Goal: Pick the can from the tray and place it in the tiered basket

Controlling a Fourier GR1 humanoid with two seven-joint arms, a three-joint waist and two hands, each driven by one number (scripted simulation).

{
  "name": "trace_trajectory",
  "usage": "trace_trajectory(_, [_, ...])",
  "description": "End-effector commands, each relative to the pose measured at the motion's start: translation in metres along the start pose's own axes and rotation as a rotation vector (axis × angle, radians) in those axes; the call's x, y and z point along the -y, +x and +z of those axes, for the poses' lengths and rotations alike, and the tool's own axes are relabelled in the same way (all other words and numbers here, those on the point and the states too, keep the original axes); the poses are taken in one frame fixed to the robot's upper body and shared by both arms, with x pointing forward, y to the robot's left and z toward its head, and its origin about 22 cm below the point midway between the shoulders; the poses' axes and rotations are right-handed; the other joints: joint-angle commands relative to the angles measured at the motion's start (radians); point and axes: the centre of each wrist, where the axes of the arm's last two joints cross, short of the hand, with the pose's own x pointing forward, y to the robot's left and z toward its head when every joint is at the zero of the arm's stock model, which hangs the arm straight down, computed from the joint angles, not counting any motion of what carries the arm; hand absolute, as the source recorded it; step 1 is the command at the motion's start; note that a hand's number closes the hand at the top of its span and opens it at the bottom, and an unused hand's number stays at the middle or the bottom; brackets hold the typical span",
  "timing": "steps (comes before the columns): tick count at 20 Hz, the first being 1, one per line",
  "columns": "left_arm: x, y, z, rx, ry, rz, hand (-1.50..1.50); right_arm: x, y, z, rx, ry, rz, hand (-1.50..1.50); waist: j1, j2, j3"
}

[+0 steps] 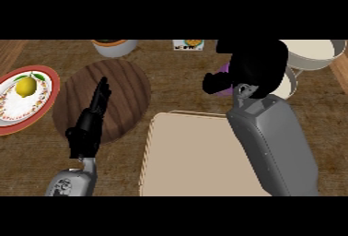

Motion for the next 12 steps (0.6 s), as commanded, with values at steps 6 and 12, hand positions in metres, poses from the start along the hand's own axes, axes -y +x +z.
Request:
trace_trajectory(6, [-0.006, 0.001, 0.001, 0.002, 0.014, -0.012, 0.00, 0.105, -0.002, -0.002, -0.177, -0.022, -0.022, 1.50, -0.002, -0.001, 0.000])
trace_trajectory(12, [0.015, -0.003, -0.002, -0.004, -0.005, 0.026, 0.00, 0.117, -0.011, -0.026, -0.181, -0.030, -0.296, 1.50, 0.005, 0.009, 0.000])
